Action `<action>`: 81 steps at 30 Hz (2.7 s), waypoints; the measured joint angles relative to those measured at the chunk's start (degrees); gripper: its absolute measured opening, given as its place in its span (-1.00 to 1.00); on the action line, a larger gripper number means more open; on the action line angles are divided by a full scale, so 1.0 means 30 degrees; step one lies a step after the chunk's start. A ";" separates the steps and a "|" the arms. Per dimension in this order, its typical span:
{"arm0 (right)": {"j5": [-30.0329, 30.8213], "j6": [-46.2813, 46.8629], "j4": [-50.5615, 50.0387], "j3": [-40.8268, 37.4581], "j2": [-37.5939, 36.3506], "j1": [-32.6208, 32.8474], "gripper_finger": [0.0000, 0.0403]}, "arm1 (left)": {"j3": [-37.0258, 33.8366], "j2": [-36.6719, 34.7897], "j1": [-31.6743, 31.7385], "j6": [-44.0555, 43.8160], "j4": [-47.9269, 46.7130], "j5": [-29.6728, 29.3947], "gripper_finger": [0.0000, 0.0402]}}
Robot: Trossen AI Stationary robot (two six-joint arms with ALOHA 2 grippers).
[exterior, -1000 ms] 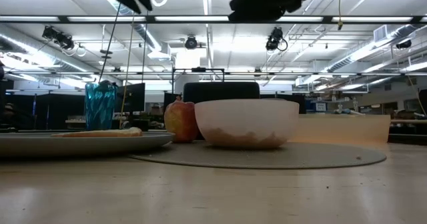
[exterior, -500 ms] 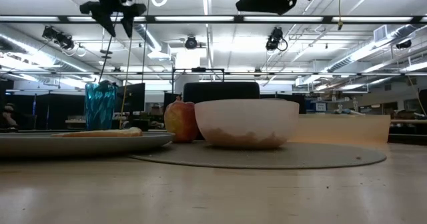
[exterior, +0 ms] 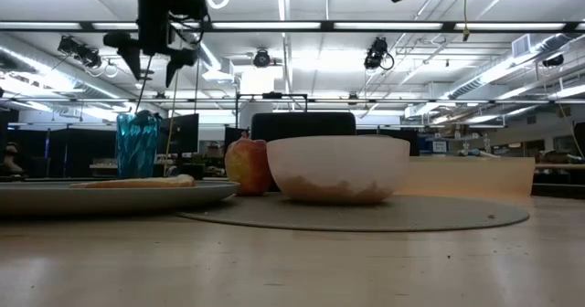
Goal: Arrange a breakfast setting
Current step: Put the black spoon on the gray placemat beside the orange bowl
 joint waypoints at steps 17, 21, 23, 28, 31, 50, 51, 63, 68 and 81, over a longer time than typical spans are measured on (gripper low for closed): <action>-0.2006 -0.0937 -0.0238 0.0000 0.0000 -0.0407 0.67 | -0.4348 0.0048 0.2338 0.1019 0.7268 -0.1387 0.58; -0.2062 -0.0979 -0.0620 -0.0007 0.0000 -0.0413 0.67 | -0.4340 0.0487 0.2407 0.0487 0.7509 -0.1798 0.58; -0.2055 -0.0953 -0.0631 -0.0007 0.0000 -0.0420 0.67 | -0.4348 0.0880 0.2407 -0.0020 0.7499 -0.2283 0.58; -0.2055 -0.0848 -0.0749 -0.0007 0.0000 -0.0420 0.67 | -0.4340 0.1968 0.2557 -0.1280 0.7552 -0.2450 0.58; -0.2113 -0.0848 -0.0921 -0.0007 0.0000 -0.0413 0.67 | -0.4341 0.2377 0.2567 -0.1719 0.7573 -0.2665 0.58; -0.2149 -0.0979 -0.0991 -0.0007 0.0000 -0.0398 0.67 | -0.4340 0.4137 0.2867 -0.3773 0.8031 -0.4166 0.56; -0.2156 -0.0979 -0.0998 -0.0007 0.0000 -0.0398 0.67 | -0.4340 0.4227 0.2888 -0.3971 0.8012 -0.4179 0.56; -0.2205 -0.1197 -0.1112 -0.0007 0.0000 -0.0398 0.67 | -0.4340 0.4328 0.2846 -0.4567 0.7958 -0.5163 0.52; -0.2200 -0.1263 -0.1114 -0.0007 0.0000 -0.0398 0.67 | -0.4340 0.4328 0.2844 -0.4873 0.7960 -0.5352 0.31; -0.2200 -0.1336 -0.1100 -0.0007 0.0000 -0.0413 0.67 | -0.4326 0.4291 0.2586 -0.4764 0.7767 -0.5250 -0.09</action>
